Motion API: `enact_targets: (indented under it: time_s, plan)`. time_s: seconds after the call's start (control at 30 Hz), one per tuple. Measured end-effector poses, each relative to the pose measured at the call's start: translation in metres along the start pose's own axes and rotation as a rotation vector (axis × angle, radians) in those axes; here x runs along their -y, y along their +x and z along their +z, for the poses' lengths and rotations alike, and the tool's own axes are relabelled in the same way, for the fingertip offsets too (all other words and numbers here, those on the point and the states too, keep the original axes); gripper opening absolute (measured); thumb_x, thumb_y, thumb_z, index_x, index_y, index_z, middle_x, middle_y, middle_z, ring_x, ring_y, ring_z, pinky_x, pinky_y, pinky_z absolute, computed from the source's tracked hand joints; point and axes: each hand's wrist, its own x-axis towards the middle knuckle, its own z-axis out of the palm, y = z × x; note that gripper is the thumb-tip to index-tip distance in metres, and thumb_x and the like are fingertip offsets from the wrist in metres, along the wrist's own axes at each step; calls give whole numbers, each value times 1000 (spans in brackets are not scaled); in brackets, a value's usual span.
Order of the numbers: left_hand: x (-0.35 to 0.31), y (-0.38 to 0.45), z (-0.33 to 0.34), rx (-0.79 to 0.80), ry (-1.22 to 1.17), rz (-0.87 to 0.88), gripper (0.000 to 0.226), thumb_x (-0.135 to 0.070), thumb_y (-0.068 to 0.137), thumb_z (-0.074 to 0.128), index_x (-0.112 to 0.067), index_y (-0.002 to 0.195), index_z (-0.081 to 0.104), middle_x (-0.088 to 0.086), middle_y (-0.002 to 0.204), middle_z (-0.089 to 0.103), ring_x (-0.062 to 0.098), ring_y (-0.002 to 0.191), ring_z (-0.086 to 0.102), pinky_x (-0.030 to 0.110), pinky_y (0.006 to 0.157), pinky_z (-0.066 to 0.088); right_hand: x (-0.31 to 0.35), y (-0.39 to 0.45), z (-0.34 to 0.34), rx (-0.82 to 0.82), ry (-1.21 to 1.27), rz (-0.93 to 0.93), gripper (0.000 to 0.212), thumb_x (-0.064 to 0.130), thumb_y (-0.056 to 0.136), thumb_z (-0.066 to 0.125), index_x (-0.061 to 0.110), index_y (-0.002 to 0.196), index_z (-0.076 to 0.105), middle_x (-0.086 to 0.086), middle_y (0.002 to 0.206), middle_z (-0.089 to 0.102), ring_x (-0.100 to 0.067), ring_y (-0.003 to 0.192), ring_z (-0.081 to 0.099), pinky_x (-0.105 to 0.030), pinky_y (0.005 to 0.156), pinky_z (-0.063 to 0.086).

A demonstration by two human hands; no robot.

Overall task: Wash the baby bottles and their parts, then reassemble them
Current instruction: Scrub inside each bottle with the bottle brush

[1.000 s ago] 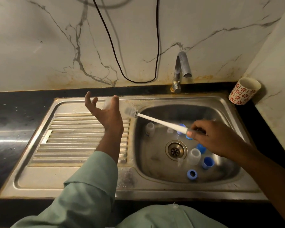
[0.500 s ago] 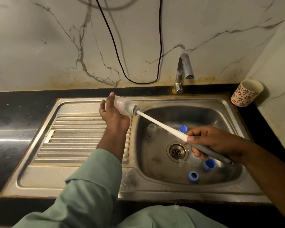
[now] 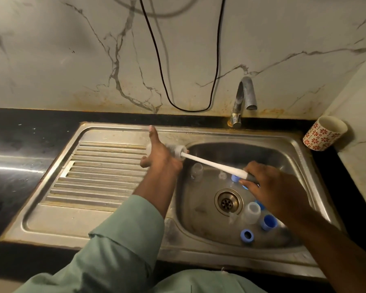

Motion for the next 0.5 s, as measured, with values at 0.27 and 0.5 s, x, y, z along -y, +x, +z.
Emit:
enact_targets:
  time_s: [0.27, 0.5]
  plan:
    - [-4, 4, -1, 320, -215, -118, 71, -39, 82, 79, -12, 140, 48, 11, 110, 53, 23, 84, 60, 33, 77, 58, -6, -6, 5, 700, 1175, 692, 39, 39, 95, 51, 10, 82, 74, -8, 62, 62, -14, 53, 56, -28, 56, 51]
    - [-5, 6, -5, 268, -234, -137, 68, -50, 89, 68, -10, 140, 47, 13, 114, 58, 24, 93, 63, 34, 69, 59, -19, 4, 7, 116, 166, -31, 24, 32, 84, 68, 10, 93, 74, -4, 70, 65, -13, 62, 52, -21, 58, 42]
